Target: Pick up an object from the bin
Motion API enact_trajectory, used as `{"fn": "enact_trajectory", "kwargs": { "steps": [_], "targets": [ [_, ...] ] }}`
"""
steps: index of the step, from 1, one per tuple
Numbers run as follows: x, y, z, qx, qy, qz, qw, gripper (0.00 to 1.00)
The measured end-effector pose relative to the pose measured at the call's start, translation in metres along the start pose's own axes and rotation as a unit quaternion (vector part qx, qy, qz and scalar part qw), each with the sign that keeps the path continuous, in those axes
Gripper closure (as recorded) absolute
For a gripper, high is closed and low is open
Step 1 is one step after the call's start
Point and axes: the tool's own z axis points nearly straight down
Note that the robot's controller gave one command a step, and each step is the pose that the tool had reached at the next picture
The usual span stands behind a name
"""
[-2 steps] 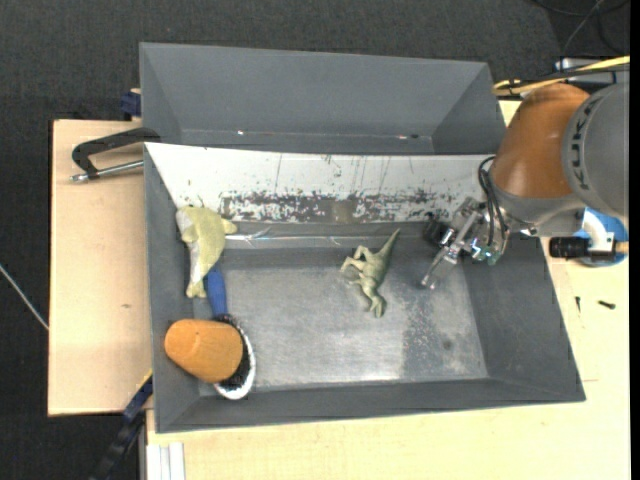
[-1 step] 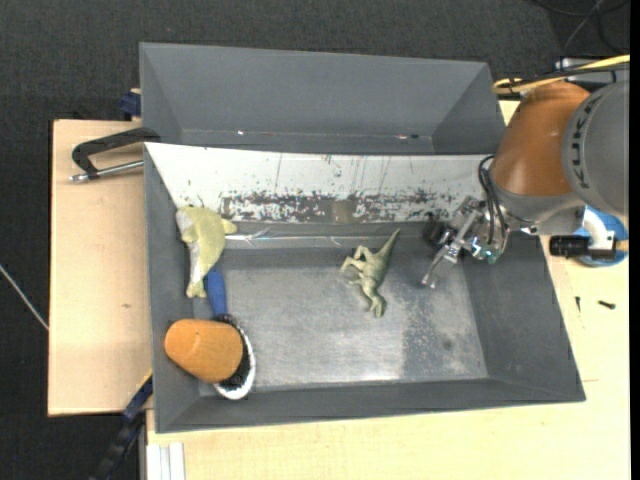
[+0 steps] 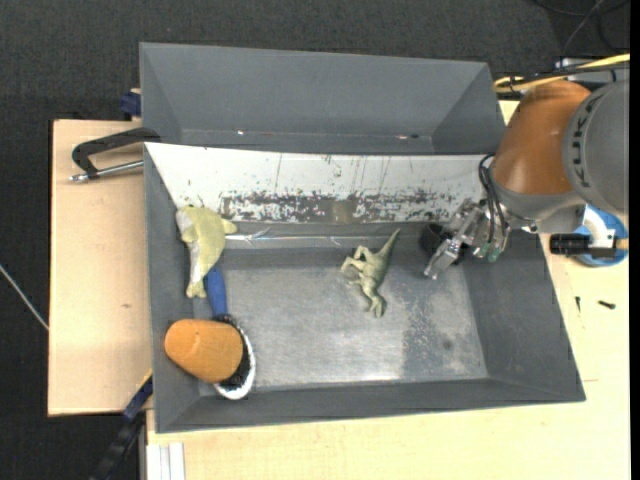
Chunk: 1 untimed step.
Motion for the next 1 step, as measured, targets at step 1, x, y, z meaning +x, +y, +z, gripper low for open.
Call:
{"fn": "enact_trajectory", "kwargs": {
  "steps": [1],
  "targets": [
    [-0.0037, 0.0022, -0.1156, -0.001, -0.0029, -0.001, 1.0000, 1.00]
  ]
}}
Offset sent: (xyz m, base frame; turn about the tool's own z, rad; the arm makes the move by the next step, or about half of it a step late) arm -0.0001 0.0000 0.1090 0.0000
